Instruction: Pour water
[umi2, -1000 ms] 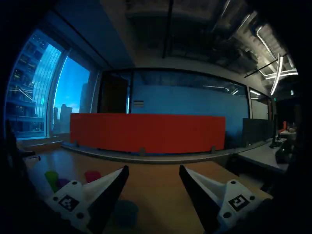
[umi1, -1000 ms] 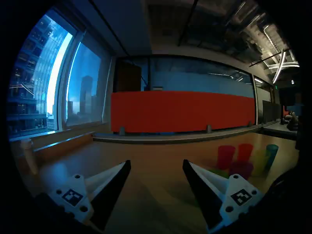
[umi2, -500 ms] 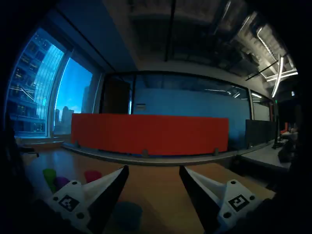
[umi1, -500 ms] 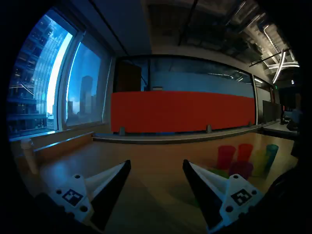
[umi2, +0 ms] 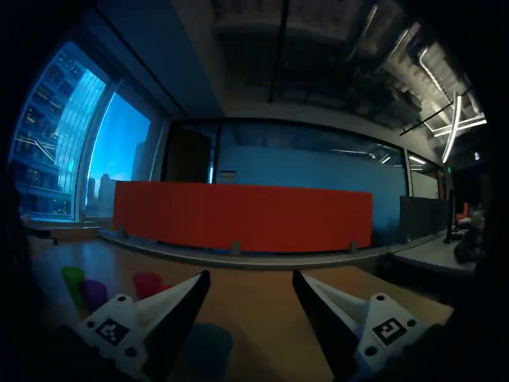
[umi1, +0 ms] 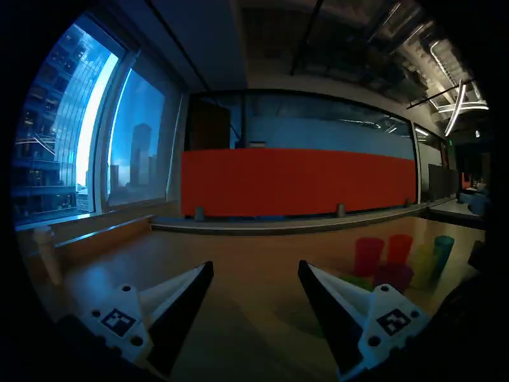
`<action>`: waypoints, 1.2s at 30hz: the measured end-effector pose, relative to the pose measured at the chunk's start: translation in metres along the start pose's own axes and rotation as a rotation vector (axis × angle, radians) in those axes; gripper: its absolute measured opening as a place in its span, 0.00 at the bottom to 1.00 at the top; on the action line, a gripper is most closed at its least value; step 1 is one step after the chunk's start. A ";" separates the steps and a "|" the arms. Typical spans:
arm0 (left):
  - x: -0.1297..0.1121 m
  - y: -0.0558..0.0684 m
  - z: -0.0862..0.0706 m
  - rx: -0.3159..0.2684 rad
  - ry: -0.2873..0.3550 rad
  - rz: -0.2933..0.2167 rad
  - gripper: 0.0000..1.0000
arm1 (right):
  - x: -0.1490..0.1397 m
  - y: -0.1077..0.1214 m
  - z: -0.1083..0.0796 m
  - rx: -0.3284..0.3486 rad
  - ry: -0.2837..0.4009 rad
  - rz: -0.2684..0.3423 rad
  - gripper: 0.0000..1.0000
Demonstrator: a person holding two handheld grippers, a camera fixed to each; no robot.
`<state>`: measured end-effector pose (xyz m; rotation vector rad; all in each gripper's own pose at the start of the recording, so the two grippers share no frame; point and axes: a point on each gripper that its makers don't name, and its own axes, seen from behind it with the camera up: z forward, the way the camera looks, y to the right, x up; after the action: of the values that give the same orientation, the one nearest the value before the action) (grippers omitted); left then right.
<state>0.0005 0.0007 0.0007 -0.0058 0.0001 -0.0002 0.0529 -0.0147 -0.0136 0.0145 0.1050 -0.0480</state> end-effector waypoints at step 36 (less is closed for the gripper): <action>0.000 0.001 0.001 0.000 0.000 0.000 0.99 | -0.051 0.017 0.009 -0.031 -0.090 0.045 1.00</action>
<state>0.0004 0.0016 0.0012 -0.0059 0.0001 0.0000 0.0039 0.0048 0.0005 -0.0164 0.0155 -0.0023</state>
